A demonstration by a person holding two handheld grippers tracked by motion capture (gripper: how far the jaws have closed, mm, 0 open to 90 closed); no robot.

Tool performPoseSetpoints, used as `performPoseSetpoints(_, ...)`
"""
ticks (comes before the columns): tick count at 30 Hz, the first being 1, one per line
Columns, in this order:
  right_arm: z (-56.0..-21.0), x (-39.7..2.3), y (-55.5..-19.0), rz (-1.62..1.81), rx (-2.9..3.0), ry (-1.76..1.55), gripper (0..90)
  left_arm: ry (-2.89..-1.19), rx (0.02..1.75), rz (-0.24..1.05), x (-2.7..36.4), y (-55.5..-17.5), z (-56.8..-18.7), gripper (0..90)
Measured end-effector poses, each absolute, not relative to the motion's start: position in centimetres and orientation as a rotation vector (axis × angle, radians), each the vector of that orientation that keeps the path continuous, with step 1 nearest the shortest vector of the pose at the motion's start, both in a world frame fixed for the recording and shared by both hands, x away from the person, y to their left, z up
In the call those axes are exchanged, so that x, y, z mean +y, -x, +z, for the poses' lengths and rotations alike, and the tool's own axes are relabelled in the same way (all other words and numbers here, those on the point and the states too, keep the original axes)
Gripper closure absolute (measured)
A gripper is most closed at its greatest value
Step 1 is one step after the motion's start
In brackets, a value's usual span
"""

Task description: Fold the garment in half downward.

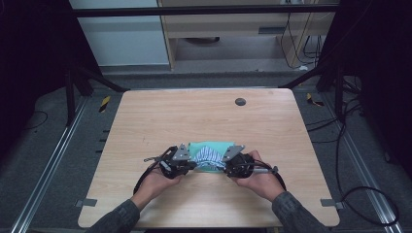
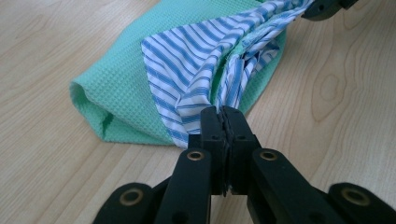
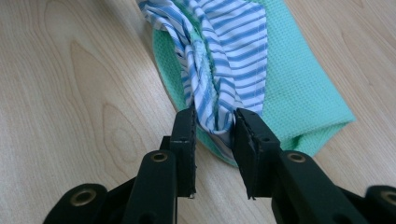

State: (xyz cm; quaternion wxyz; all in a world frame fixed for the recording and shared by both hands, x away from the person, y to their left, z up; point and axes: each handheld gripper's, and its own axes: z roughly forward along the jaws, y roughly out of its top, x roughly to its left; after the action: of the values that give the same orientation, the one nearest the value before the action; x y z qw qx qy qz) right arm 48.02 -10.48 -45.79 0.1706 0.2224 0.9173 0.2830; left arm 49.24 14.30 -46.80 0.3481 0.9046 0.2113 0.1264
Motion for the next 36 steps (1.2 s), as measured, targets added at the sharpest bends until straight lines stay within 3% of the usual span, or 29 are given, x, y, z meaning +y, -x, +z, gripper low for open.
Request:
performPoseSetpoints(14,-46.7,-10.8,-47.4,0.798,2.599,-0.645,72.4,-2.348,0.531,0.334,14.1,-48.6,-47.1,89.5)
performPoseSetpoints(23,-46.9,-11.0,-47.1,0.814,2.600,-0.634,84.8,-2.367,0.512,0.323,14.1,-48.2,-47.4,90.0)
performPoseSetpoints(36,-47.4,-10.7,-46.0,0.765,2.656,-0.544,89.1,-2.430,0.459,0.335,14.4,-47.4,-47.8,90.0)
